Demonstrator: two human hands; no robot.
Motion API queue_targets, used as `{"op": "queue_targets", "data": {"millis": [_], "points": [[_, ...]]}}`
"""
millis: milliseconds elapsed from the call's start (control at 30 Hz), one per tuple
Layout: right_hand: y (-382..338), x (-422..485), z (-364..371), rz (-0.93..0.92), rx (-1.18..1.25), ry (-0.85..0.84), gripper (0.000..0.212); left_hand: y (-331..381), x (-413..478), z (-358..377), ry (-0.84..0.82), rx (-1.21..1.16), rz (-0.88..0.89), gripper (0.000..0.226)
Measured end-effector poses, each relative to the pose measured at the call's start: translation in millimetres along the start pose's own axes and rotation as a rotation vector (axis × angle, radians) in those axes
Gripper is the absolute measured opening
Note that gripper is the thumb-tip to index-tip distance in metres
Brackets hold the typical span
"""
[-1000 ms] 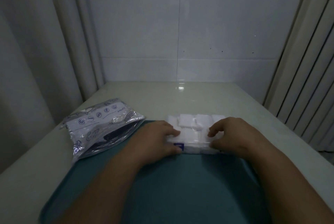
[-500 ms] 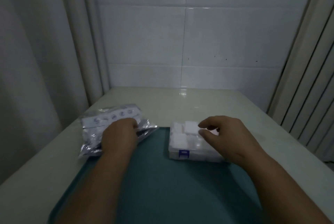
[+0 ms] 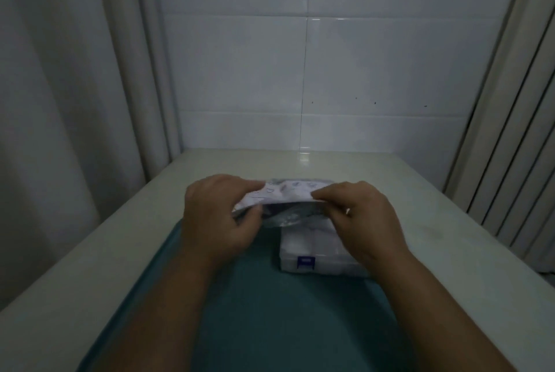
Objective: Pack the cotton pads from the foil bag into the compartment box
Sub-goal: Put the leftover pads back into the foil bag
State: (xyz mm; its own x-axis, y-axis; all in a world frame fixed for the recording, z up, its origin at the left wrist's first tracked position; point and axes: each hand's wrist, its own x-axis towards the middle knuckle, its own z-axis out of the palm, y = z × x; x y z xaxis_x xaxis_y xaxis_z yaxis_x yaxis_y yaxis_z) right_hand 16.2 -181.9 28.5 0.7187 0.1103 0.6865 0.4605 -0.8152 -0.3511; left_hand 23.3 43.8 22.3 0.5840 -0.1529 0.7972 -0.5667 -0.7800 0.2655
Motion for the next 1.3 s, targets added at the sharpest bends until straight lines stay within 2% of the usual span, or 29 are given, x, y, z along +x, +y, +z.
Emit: {"op": "queue_targets", "data": {"millis": [100, 167, 233, 300, 333, 400, 500, 567, 633, 667, 767, 867, 933, 1000, 1100, 1300], "points": [[11.5, -3.9, -12.5, 0.136, 0.113, 0.010, 0.017, -9.0, -3.1, -0.4, -0.110, -0.098, -0.158, 0.042], [15.6, -3.0, -16.6, 0.170, 0.130, -0.017, 0.014, -4.6, -4.9, -1.8, -0.176, -0.296, -0.287, 0.031], [20.1, -1.9, -17.0, 0.204, 0.158, -0.021, 0.011, -3.2, -5.8, -3.1, -0.284, -0.572, -0.397, 0.030], [24.2, -2.1, -19.3, 0.249, 0.171, 0.000, 0.012, -4.2, -6.6, -2.1, -0.285, -0.683, -0.435, 0.023], [26.0, -1.8, -21.3, 0.270, 0.175, 0.011, 0.013, -4.1, -6.6, -0.8, -0.239, -0.677, -0.446, 0.018], [27.1, -1.2, -26.1, 0.304, 0.145, -0.003, 0.014, -2.9, -5.9, 2.5, -0.123, -0.596, -0.476, 0.024], [26.0, -1.8, -29.5, 0.326, -0.043, -0.123, 0.012, 3.4, -3.9, 6.0, -0.052, -0.530, -0.462, 0.028], [19.1, -3.4, -32.1, 0.233, -0.240, -0.164, 0.031, 7.4, -4.3, 9.6, -0.064, -0.510, -0.417, 0.032], [8.8, -4.8, -31.5, 0.102, -0.276, -0.199, 0.049, 12.6, -5.7, 13.3, -0.087, -0.502, -0.385, 0.033], [1.6, -5.5, -29.7, 0.050, -0.273, -0.223, 0.050, 14.4, -6.1, 16.0, -0.091, -0.493, -0.358, 0.030], [-10.8, -7.4, -16.8, -0.087, -0.277, -0.197, 0.028, 17.2, -6.0, 21.2, -0.119, -0.415, -0.249, 0.017], [-11.6, -7.3, -13.3, -0.115, -0.265, -0.084, 0.003, 21.5, -4.4, 19.9, -0.085, -0.427, -0.238, 0.023], [-10.9, -7.4, -15.0, -0.117, -0.268, -0.054, 0.002, 22.6, -4.6, 18.8, -0.036, -0.465, -0.283, 0.030], [-12.2, -8.2, -14.6, -0.121, -0.235, -0.058, 0.005, 24.6, -5.2, 19.1, -0.060, -0.476, -0.319, 0.027], [-18.3, -10.0, -9.9, -0.164, -0.160, -0.066, 0.017, 26.8, -6.9, 21.1, -0.104, -0.429, -0.260, 0.020], [-25.2, -12.4, -0.3, -0.269, -0.122, -0.076, 0.011, 26.3, -7.5, 21.6, -0.119, -0.372, -0.193, 0.017]]}}
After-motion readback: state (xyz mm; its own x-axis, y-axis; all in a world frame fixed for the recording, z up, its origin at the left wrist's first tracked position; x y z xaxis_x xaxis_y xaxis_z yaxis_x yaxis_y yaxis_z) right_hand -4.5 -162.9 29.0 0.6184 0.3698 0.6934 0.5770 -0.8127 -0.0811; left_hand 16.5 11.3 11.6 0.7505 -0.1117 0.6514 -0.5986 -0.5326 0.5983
